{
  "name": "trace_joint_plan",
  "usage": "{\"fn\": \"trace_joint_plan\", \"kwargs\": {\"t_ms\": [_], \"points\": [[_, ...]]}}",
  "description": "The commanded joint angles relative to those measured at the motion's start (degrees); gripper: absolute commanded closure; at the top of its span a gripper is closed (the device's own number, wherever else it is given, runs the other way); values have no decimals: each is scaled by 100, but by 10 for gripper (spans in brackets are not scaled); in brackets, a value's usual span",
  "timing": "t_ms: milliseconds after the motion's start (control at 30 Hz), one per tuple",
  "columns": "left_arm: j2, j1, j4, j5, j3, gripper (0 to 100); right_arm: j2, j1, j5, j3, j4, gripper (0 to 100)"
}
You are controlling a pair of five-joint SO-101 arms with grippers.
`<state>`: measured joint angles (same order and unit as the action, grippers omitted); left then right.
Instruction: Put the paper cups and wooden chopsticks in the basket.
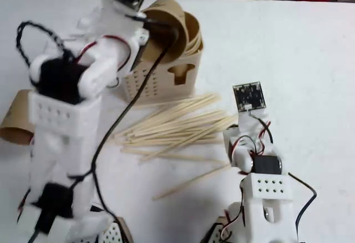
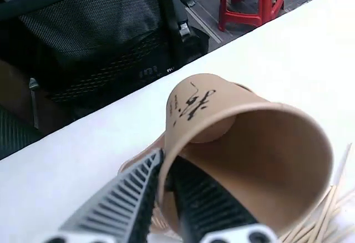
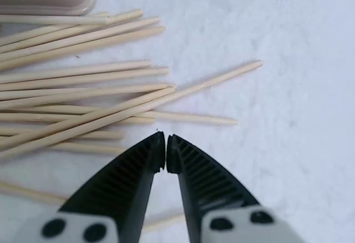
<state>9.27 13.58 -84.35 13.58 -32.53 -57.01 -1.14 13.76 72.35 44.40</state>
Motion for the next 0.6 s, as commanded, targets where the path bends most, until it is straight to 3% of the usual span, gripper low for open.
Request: {"fn": "trace_joint_plan", "kwargs": {"t_ms": [0, 267, 433, 567], "points": [[-804, 92, -360, -62, -1143, 978, -101, 40, 0, -44, -92, 974], [-1824, 110, -747, -35, -2215, 972, -110, 40, 0, -44, -92, 974], [-2167, 75, -695, -105, -2558, 829, -110, 40, 0, -44, -92, 974], [-2484, 22, -492, -281, -2716, 809, -110, 40, 0, -44, -92, 974]]}}
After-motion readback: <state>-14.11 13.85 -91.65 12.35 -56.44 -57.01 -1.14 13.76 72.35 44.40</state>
